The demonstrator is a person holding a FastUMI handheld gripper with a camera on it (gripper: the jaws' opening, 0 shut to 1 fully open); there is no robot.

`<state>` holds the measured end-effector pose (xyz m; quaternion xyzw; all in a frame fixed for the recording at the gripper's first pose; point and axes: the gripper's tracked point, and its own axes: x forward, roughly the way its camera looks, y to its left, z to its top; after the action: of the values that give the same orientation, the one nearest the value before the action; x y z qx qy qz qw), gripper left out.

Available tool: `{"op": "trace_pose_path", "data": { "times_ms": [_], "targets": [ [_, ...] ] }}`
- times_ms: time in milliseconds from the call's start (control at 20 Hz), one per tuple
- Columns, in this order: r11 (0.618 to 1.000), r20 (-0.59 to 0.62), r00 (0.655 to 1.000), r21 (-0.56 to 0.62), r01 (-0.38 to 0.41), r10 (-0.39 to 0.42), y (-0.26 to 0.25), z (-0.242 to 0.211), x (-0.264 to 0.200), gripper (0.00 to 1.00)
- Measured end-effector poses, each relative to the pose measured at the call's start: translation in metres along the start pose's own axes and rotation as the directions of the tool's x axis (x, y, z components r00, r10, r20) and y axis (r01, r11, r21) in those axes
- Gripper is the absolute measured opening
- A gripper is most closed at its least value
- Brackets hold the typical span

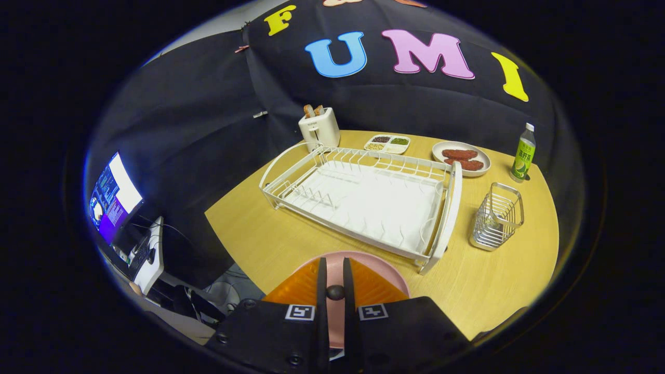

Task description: Take the plate from the dish rack, then take the spoon from the basket and place it into the plate.

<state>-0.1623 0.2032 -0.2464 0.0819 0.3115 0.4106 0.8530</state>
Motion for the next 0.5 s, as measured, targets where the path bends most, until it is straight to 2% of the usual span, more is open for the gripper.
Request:
{"op": "trace_pose_path", "data": {
  "times_ms": [100, 350, 500],
  "targets": [
    [1.000, -0.010, 1.000, 0.009, 0.016, -0.015, -0.007, -0.012, -0.004, 0.16],
    [0.999, -0.015, 0.999, 0.020, 0.039, -0.039, -0.015, -0.023, 0.005, 0.24],
    [0.996, -0.044, 0.995, -0.007, 0.092, -0.093, -0.030, -0.030, 0.012, 0.28]
  ]
}}
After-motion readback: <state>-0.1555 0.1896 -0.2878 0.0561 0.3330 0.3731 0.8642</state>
